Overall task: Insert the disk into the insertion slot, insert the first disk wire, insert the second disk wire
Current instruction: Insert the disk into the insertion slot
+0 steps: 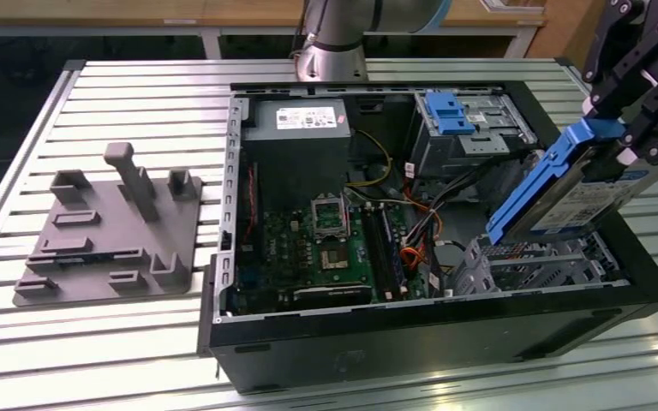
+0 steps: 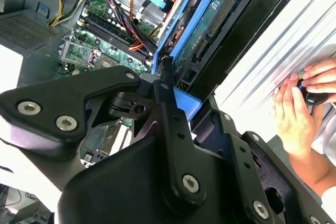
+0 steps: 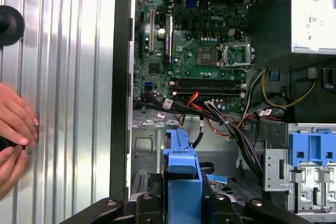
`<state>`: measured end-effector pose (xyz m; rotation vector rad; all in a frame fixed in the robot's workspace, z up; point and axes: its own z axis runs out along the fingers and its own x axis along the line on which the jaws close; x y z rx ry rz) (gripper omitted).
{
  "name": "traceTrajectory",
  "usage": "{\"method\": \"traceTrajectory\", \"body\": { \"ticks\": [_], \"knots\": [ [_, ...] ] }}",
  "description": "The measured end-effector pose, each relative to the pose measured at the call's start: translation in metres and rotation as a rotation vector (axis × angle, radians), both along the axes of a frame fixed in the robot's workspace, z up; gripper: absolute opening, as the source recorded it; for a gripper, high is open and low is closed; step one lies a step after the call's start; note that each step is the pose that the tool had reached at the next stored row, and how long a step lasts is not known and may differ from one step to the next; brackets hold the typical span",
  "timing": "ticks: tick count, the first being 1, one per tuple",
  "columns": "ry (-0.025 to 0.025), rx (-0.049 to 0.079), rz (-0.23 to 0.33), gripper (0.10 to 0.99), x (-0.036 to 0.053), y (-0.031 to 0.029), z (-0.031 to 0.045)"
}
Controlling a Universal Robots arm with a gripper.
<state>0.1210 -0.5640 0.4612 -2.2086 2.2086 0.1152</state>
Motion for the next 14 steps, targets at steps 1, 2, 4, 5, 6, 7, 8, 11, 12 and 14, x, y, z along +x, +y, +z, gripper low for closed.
{"method": "traceTrajectory", "body": {
  "ticks": [1,2,4,5,6,7,8,11,12,14],
  "knots": [
    [0.0000,0.000,0.000,0.361,0.0000,0.0000,-0.0002],
    [0.0000,0.000,0.000,0.361,-0.0001,-0.0001,-0.0006],
    [0.0000,0.000,0.000,0.361,-0.0006,-0.0002,-0.0015],
    [0.0000,0.000,0.000,0.361,-0.0009,-0.0002,-0.0020],
    [0.0000,0.000,0.000,0.361,-0.0010,-0.0002,-0.0025],
    [0.0000,0.000,0.000,0.361,-0.0010,-0.0002,-0.0030],
    [0.0000,0.000,0.000,0.361,-0.0010,-0.0002,-0.0034],
    [0.0000,0.000,0.000,0.361,-0.0011,-0.0002,-0.0044],
    [0.0000,0.000,0.000,0.361,-0.0011,-0.0002,-0.0047],
    [0.0000,0.000,0.000,0.361,-0.0010,-0.0002,-0.0056]
  ]
}}
